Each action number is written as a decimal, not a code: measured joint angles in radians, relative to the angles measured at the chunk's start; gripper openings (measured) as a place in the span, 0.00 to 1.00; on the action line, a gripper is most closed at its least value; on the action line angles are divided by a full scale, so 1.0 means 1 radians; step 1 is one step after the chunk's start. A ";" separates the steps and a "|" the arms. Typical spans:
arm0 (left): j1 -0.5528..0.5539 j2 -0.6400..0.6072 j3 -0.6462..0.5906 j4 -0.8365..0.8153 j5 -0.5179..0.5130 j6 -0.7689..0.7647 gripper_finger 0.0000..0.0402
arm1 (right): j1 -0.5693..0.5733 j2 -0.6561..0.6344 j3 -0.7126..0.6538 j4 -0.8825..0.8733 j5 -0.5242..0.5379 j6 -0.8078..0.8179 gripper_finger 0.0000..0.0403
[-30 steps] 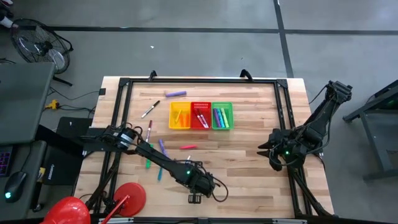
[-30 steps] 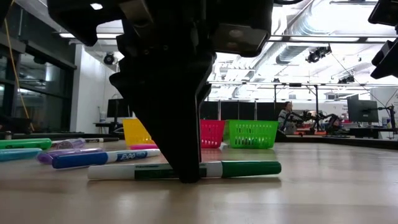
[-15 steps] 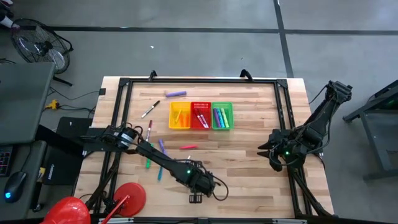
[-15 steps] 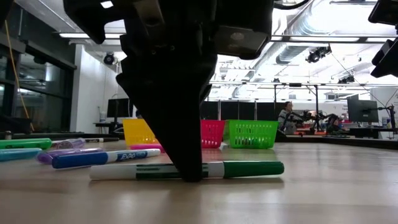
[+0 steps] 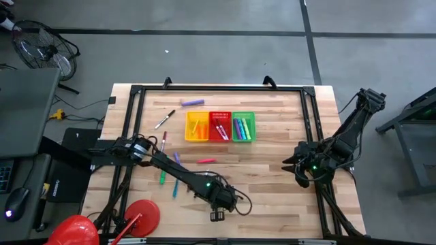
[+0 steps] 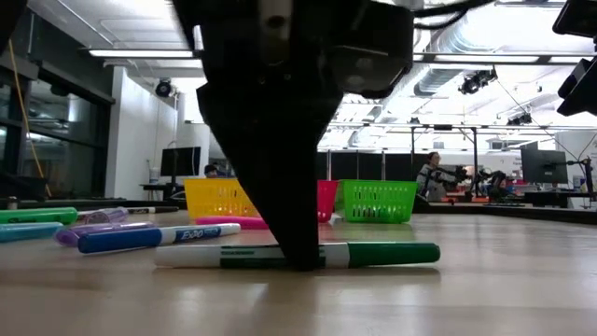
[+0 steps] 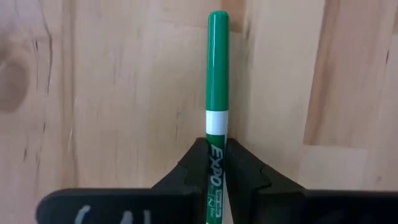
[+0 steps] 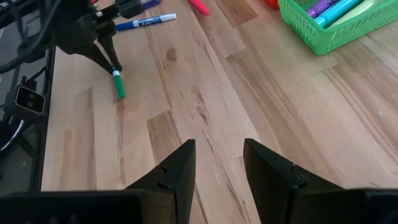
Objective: Pick & Place Markers
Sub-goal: Put the green marker into the red bin
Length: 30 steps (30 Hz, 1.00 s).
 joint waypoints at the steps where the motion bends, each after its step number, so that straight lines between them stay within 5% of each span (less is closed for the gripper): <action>1: 0.007 -0.004 0.000 -0.001 0.004 -0.019 0.06 | 0.000 0.000 0.000 0.000 0.000 0.000 0.31; 14: 0.110 -0.070 -0.008 -0.005 0.135 -0.032 0.06 | 0.000 -0.001 0.000 -0.002 0.022 -0.010 0.31; 30: 0.232 -0.288 -0.009 -0.193 0.048 -0.172 0.06 | 0.000 -0.004 0.000 -0.020 0.067 0.011 0.31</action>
